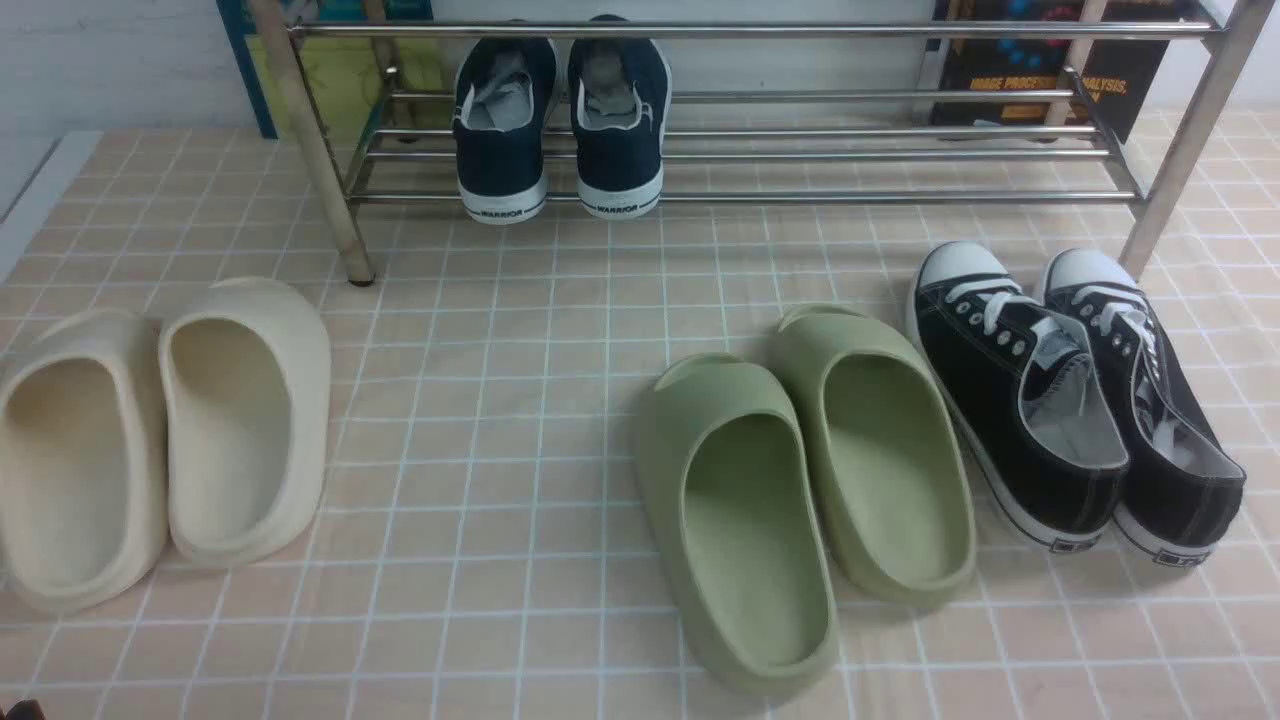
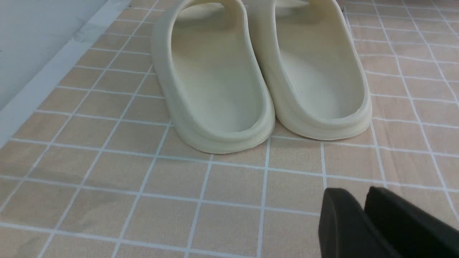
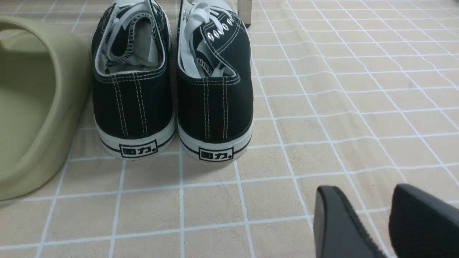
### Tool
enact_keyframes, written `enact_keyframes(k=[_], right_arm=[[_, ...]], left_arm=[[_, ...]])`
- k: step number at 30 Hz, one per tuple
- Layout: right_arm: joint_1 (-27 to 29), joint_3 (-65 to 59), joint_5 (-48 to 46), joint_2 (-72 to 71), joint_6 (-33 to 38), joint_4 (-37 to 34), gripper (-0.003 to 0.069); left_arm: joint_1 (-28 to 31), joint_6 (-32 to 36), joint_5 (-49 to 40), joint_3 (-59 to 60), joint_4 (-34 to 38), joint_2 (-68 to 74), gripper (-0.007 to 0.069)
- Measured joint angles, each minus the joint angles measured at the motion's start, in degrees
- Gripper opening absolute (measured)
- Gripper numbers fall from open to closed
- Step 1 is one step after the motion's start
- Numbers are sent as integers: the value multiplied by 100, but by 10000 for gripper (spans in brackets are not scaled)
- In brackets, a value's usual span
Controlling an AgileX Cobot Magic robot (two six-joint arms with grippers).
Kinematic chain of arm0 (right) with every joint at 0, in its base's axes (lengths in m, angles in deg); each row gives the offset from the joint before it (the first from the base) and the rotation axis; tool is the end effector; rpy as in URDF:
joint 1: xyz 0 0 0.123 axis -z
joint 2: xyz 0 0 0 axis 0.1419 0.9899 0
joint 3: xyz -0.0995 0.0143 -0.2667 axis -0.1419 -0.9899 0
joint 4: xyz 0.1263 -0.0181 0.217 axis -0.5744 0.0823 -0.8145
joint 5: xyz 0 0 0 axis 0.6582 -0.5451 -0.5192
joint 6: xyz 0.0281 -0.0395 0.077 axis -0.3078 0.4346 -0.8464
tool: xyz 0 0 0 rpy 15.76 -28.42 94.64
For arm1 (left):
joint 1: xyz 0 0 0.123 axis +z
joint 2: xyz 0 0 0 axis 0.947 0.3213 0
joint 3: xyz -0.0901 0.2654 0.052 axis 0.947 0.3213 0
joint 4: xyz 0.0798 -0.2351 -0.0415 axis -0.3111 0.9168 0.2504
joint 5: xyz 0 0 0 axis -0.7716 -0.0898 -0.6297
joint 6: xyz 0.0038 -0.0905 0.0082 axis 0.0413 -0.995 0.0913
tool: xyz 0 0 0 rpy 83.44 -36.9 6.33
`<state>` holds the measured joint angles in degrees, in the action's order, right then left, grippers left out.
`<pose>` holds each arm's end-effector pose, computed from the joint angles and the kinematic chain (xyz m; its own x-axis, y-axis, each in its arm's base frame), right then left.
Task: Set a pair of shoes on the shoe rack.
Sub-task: Use the right arm to grab the shoe closest to it
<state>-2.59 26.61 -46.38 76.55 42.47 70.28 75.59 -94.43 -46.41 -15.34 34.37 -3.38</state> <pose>0.0521 -0.0089 0.1755 -0.2712 0.0562 -0.9609 0.1451 0.9893 0.0170 0.0523 0.0074 0.1728 -0.2822 -0.0349 -0.9587 -0.1161 0.9932 -0.0020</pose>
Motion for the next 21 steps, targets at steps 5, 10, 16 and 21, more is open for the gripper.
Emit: enact_keyframes(k=[5, 10, 16, 21], right_arm=[[0, 0, 0, 0, 0, 0, 240], [0, 0, 0, 0, 0, 0, 240], [0, 0, 0, 0, 0, 0, 240], [0, 0, 0, 0, 0, 0, 240]], left_arm=[[0, 0, 0, 0, -7, 0, 146], [0, 0, 0, 0, -14, 0, 148], [0, 0, 0, 0, -19, 0, 148], [0, 0, 0, 0, -28, 0, 149]])
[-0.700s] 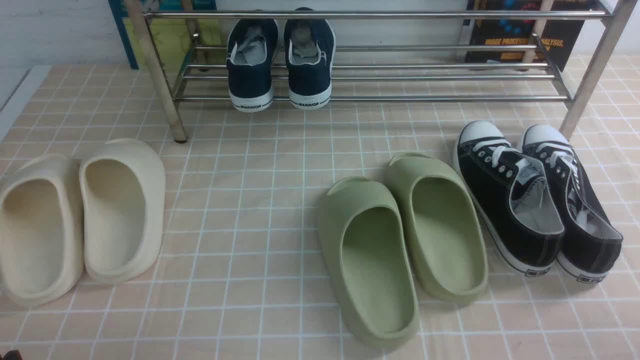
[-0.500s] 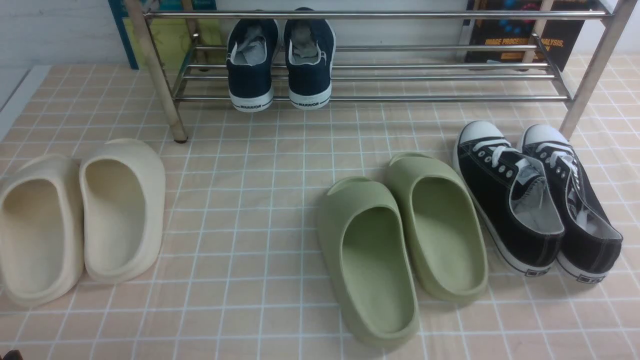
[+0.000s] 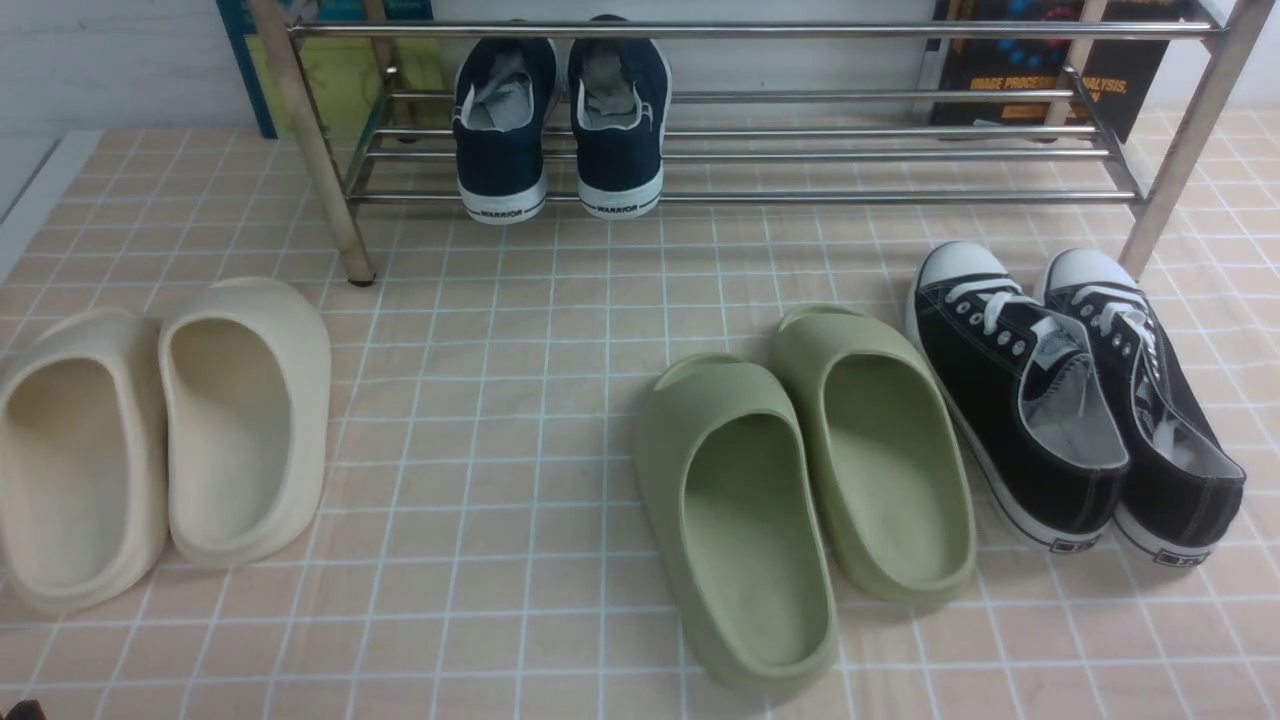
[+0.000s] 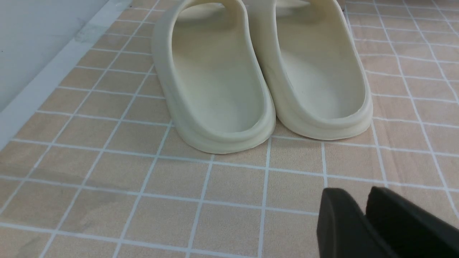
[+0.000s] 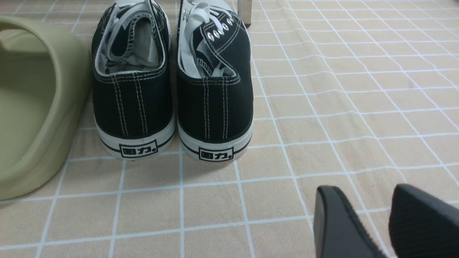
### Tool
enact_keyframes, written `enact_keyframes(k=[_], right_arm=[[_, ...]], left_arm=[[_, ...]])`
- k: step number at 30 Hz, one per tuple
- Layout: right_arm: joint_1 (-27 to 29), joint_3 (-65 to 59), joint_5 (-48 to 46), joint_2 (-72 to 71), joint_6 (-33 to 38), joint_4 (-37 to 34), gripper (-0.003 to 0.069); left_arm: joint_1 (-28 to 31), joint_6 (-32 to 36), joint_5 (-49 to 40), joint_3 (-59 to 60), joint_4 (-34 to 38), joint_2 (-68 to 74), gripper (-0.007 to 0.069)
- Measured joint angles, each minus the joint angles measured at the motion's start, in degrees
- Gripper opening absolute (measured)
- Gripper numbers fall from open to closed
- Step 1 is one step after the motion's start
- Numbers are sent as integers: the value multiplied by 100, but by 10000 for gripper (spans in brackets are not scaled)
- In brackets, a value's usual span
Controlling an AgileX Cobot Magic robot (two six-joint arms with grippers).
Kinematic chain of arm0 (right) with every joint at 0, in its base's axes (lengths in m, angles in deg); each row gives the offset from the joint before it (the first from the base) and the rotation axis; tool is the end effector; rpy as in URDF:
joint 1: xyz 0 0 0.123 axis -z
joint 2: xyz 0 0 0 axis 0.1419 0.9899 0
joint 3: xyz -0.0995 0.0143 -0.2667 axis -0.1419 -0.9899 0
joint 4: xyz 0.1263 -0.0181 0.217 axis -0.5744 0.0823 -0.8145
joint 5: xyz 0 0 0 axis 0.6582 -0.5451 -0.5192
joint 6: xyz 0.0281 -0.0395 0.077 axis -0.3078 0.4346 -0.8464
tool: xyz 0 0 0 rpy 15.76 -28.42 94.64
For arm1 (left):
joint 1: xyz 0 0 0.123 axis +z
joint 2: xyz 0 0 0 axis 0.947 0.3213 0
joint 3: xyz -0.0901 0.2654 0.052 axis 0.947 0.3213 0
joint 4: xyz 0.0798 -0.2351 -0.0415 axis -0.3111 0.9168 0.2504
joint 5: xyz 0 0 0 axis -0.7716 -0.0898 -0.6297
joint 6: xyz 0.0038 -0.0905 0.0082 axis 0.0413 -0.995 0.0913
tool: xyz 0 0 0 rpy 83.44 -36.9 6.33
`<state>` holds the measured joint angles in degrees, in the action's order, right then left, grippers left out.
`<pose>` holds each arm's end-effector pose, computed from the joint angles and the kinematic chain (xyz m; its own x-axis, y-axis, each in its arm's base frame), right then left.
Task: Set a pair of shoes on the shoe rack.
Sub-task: Use the right arm to grab the shoe closest to it
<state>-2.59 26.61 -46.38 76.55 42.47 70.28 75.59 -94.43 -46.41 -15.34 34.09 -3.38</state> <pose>0.0521 -0.0089 0.1755 -0.2712 0.0562 -0.9609 0.1451 0.9893 0.0170 0.0523 0.0076 0.1728 -0.2825 -0.0303 -0.9588 -0.1164 0.9932 0.0029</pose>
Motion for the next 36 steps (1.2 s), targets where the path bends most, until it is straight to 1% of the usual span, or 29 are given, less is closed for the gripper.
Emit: enact_keyframes(k=[8, 15, 25, 30, 36], right_arm=[[0, 0, 0, 0, 0, 0, 240], [0, 0, 0, 0, 0, 0, 240], [0, 0, 0, 0, 0, -5, 240], [0, 0, -10, 0, 0, 227, 240], [0, 0, -15, 0, 0, 247, 240]], left_arm=[[0, 0, -10, 0, -390, 0, 161], [0, 0, -16, 0, -586, 0, 167], [0, 0, -22, 0, -623, 0, 167], [0, 0, -22, 0, -630, 0, 167], [0, 0, -22, 0, -647, 0, 169]])
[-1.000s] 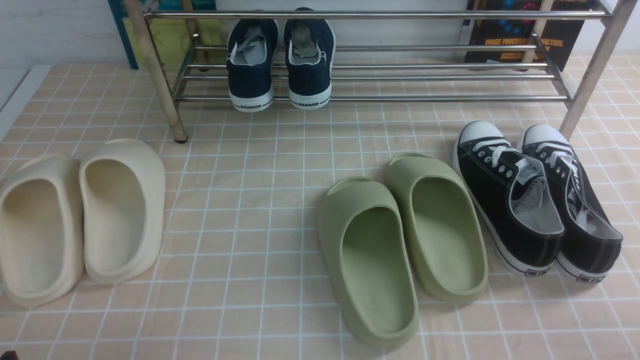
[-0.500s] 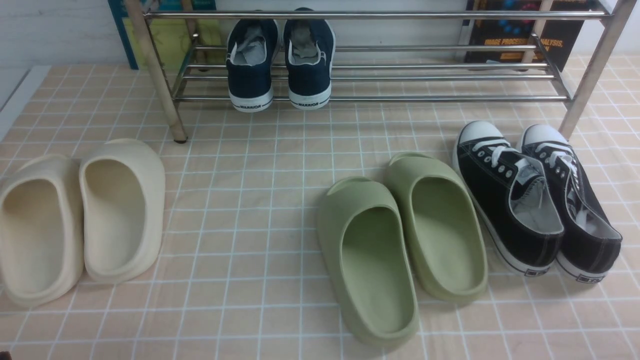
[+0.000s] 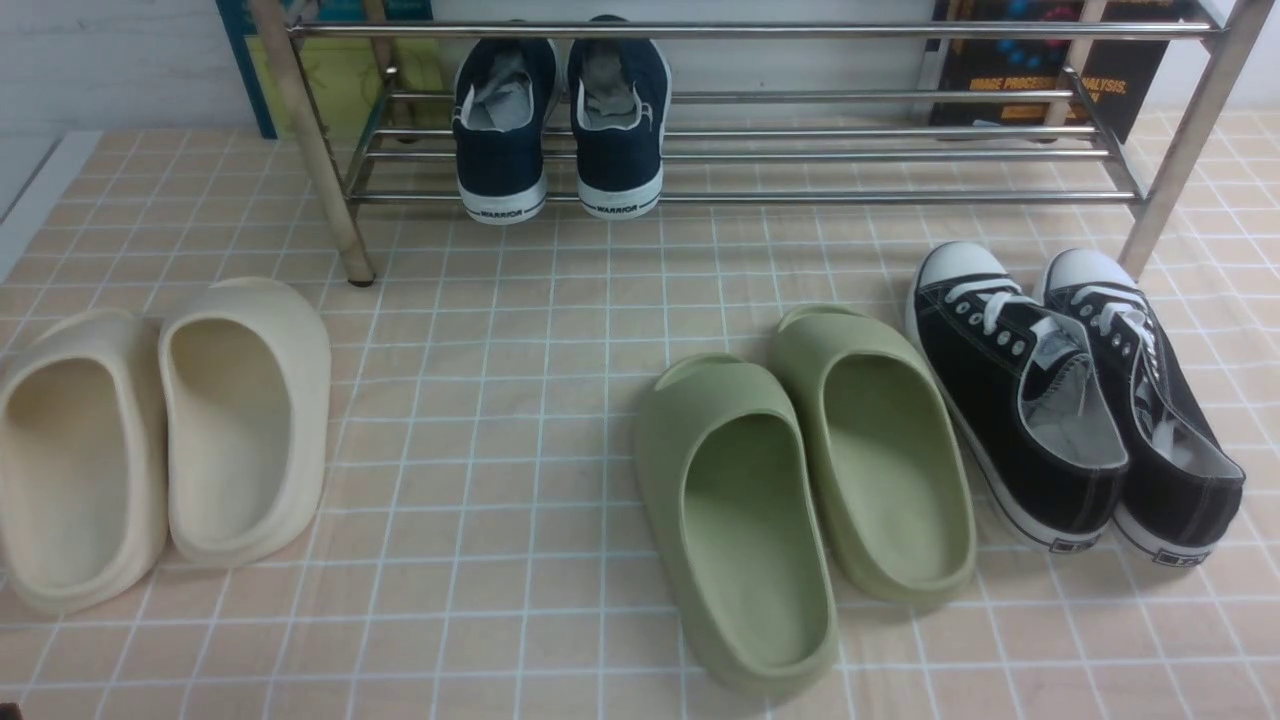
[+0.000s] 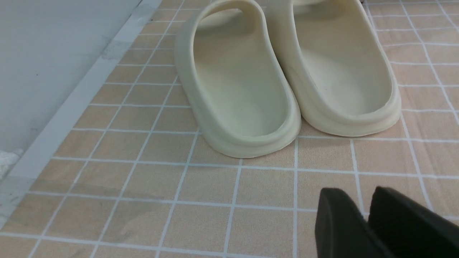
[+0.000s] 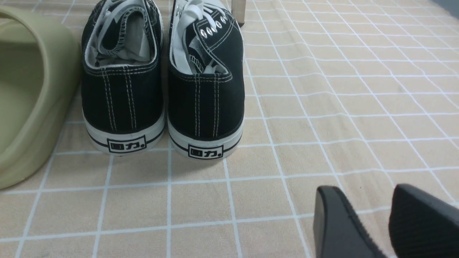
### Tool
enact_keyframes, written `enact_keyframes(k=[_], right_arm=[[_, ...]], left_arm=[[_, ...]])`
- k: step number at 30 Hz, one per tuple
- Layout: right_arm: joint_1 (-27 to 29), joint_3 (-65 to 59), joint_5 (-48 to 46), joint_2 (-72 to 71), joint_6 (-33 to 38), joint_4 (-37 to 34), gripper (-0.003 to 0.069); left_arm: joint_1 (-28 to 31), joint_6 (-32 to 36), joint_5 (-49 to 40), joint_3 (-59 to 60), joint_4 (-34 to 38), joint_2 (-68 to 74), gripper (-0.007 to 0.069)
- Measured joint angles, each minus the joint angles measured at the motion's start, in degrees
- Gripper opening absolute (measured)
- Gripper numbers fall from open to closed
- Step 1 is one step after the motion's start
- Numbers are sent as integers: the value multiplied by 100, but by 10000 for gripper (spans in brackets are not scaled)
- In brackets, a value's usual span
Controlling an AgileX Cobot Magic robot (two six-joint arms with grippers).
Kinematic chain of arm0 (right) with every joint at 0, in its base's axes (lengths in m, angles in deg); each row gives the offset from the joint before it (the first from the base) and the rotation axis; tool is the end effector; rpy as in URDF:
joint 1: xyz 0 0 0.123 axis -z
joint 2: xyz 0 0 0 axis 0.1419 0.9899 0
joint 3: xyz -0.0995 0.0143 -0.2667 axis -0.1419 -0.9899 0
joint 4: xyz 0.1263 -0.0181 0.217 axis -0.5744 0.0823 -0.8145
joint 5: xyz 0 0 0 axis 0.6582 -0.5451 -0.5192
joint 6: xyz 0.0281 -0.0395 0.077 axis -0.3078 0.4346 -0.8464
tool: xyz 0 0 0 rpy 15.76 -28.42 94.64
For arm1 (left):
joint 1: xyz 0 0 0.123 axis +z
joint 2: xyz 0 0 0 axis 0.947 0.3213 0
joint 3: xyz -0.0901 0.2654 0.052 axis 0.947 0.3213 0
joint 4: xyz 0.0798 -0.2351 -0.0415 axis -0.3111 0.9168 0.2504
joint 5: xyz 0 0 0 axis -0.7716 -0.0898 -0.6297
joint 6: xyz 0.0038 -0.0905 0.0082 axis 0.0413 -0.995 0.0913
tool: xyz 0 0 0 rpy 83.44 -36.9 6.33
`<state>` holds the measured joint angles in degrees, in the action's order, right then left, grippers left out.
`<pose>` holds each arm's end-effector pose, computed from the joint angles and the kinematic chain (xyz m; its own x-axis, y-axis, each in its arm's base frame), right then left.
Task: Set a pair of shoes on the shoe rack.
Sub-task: Use the right arm to grab the shoe closest to it
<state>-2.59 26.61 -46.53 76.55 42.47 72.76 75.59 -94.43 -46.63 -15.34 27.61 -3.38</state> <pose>0.0519 -0.0103 0.1755 -0.2776 0.0163 -0.9606 0.1488 0.9885 -0.0262 0.0519 0.0113 0.1731 -0.2945 0.0744 -0.9528 -0.1246 0.9855 0.1154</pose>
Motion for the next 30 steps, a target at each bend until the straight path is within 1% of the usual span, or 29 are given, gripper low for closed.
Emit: enact_keyframes(k=[4, 10, 14, 15, 16, 20, 23, 26, 30], right_arm=[[0, 0, 0, 0, 0, -172, 240], [0, 0, 5, 0, 0, -705, 240], [0, 6, 5, 0, -26, -1276, 240], [0, 6, 12, 0, -35, -1324, 240], [0, 6, 31, 0, -113, -1602, 240], [0, -35, 188, 0, -1307, -4005, 240], [0, -35, 239, 0, -1810, -5236, 240], [0, -35, 239, 0, -1829, -5565, 240], [0, -35, 310, 0, -1626, -5573, 240]], left_arm=[[0, 0, 0, 0, 0, 0, 174], [0, 0, 0, 0, 0, 0, 181], [0, 0, 0, 0, 0, 0, 184], [0, 0, 0, 0, 0, 0, 184], [0, 0, 0, 0, 0, 0, 185], [0, 0, 0, 0, 0, 0, 193], [0, 0, 0, 0, 0, 0, 199], [0, 0, 0, 0, 0, 0, 202], [0, 0, 0, 0, 0, 0, 204]])
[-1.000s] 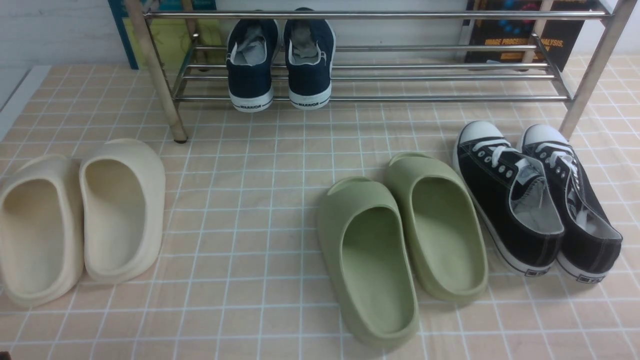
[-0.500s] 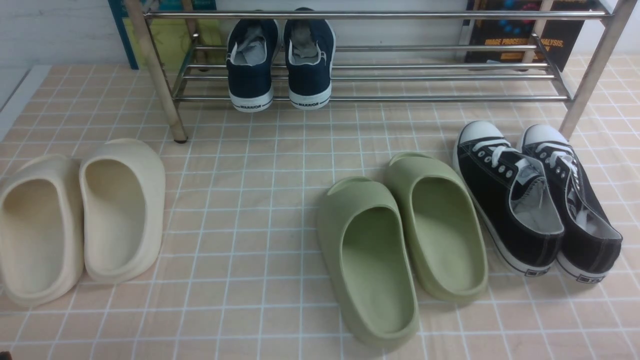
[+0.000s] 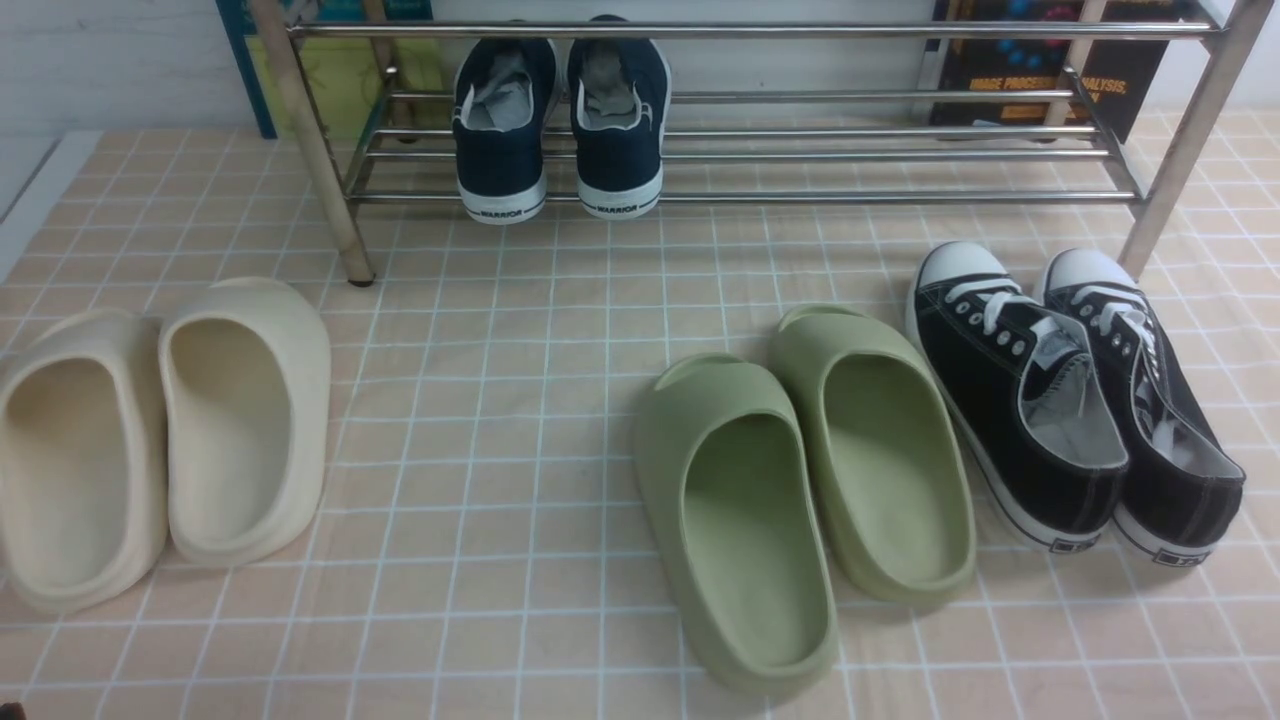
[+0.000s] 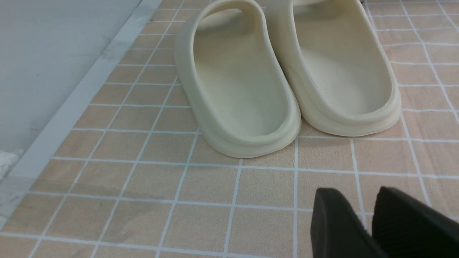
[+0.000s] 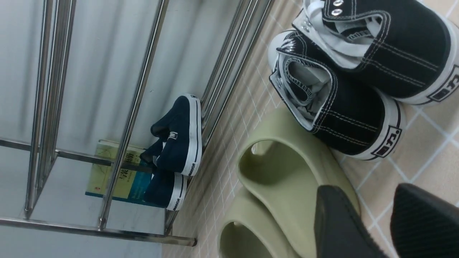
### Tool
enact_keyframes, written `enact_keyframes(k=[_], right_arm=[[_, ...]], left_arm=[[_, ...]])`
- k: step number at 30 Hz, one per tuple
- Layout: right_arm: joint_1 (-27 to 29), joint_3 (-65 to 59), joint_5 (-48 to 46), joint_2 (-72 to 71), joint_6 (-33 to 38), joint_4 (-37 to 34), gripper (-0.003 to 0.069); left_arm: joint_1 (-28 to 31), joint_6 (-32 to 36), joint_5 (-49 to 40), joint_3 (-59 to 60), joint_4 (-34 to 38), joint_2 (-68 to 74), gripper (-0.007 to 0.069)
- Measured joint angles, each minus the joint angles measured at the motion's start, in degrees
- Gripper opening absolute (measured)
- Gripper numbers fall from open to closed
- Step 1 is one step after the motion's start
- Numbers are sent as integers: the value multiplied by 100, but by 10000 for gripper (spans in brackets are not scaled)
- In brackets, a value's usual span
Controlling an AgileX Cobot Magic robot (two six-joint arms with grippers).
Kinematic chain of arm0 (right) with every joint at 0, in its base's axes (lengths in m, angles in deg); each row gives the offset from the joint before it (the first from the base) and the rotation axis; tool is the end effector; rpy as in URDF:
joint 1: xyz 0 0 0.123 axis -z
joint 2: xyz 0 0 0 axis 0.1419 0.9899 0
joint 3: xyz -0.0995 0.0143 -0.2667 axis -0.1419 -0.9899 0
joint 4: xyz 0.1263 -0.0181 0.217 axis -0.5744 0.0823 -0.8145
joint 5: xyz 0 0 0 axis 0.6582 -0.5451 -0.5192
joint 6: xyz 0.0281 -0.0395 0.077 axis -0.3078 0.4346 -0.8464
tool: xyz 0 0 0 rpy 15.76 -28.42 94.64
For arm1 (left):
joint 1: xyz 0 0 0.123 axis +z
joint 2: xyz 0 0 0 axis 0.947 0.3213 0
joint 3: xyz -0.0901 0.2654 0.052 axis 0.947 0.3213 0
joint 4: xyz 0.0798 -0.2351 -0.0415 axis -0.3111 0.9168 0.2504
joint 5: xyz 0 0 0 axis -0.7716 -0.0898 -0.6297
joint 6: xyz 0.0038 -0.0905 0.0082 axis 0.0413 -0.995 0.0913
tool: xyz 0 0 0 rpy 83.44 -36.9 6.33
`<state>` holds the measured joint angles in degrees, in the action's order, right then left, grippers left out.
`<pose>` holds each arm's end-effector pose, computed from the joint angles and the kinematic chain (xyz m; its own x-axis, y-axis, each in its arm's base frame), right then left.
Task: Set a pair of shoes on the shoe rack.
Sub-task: Use the right arm to grab the shoe closest to it
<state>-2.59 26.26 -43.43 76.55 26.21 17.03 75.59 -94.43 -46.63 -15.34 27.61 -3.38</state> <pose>0.0552 0.0150 0.1864 -0.1666 0.9330 -0.3189 0.0899 0.3365 0.9374 0.0519 0.0113 0.1731 -0.2945 0.0744 -0.9528 -0.1246 0.9855 0.1154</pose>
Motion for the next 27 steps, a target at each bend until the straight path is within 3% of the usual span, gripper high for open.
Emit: enact_keyframes(k=[5, 7, 8, 10, 11, 16, 20, 27], right_arm=[[0, 0, 201, 0, 712, 45, 240], [0, 119, 131, 0, 1469, 72, 239], [0, 142, 121, 0, 1527, 79, 238], [0, 656, -181, 159, 2341, 343, 192], [0, 701, -212, 190, 2389, 372, 187], [0, 2159, -1439, 1568, 3083, 1597, -5], [0, 3756, -2926, 3112, 3475, 2761, -19], [-613, 5525, -4323, 5244, 3655, 3293, -19]], left_arm=[[0, 0, 0, 0, 0, 0, 212], [0, 0, 0, 0, -31, 0, 214], [0, 0, 0, 0, -40, 0, 214], [0, 0, 0, 0, -73, 0, 217], [0, 0, 0, 0, -73, 0, 217], [0, 0, 0, 0, -88, 0, 220], [0, 0, 0, 0, -90, 0, 223], [0, 0, -6, 0, -198, 0, 232]])
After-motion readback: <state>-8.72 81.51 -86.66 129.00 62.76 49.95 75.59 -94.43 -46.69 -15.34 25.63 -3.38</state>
